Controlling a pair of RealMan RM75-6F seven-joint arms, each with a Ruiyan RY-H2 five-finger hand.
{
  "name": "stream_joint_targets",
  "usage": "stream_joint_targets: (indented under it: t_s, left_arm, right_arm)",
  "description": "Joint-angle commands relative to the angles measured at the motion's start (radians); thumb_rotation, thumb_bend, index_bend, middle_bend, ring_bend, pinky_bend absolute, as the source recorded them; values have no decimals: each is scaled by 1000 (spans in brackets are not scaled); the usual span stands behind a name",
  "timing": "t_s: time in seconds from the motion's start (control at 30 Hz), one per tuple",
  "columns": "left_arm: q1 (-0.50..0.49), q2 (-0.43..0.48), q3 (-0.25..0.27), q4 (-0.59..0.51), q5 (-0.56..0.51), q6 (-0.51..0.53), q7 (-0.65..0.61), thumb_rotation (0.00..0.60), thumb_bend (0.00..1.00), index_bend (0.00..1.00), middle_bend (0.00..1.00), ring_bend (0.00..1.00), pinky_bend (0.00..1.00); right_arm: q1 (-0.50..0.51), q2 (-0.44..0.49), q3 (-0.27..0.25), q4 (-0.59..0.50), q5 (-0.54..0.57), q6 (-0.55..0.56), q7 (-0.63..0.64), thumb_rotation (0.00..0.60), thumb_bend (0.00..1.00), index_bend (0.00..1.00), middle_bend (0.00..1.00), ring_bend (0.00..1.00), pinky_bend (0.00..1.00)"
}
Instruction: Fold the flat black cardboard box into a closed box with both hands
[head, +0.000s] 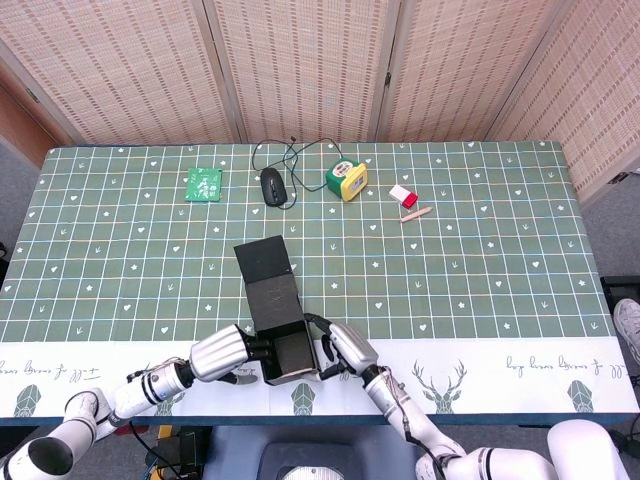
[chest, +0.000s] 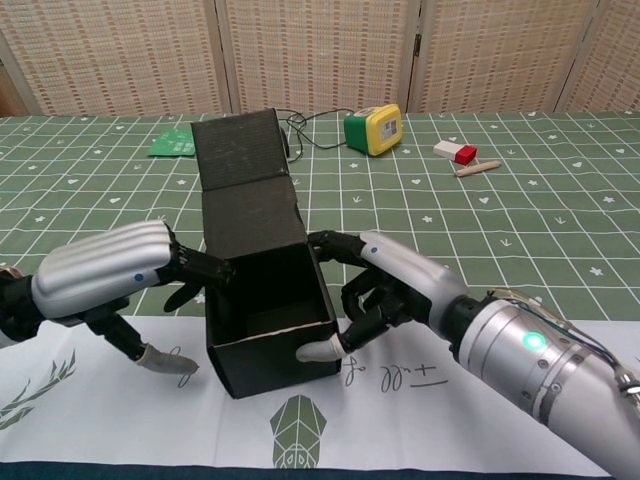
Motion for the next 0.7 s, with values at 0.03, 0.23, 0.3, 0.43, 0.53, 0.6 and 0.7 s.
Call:
stream_joint_targets:
  t_s: [0.03, 0.23, 0.3, 0.43, 0.53, 0.6, 0.7]
  left_arm:
    - [0, -1, 2, 0, -1, 2, 3, 600, 91, 613, 599, 675, 959]
    - [1, 7, 2, -12, -8, 13, 3, 600, 91, 533, 559, 675, 959]
    - [3, 14, 1, -21, -11, 19, 3, 600, 91, 481, 500, 675, 959]
    - [8, 25, -2, -38, -16, 35, 3, 600, 90, 429, 436, 673, 960]
    - [11, 30, -4, -43, -19, 42, 8, 600, 91, 401, 401, 664, 959]
    - [13, 34, -6, -45, -21, 49, 12, 600, 91, 377, 370, 650, 955]
    - [16, 38, -11, -48, -26, 61, 8, 600, 91, 342, 338, 629, 945]
  right_arm:
    - [-3, -1, -1, 0, -2, 1, 3, 600, 289, 358, 357, 775, 1000]
    - [-8, -7, 1, 6, -12, 12, 12, 600, 289, 358, 352, 775, 1000]
    - [-11, -10, 2, 10, -13, 13, 17, 600, 289, 358, 351, 775, 1000]
    - [-13, -18, 3, 18, -16, 15, 24, 600, 288, 358, 348, 775, 1000]
    - [-15, -24, 4, 23, -15, 14, 30, 600, 289, 358, 346, 775, 1000]
    - [-17, -27, 7, 27, -14, 18, 33, 600, 289, 354, 343, 775, 1000]
    - [-20, -33, 12, 34, -13, 23, 33, 600, 289, 341, 332, 775, 1000]
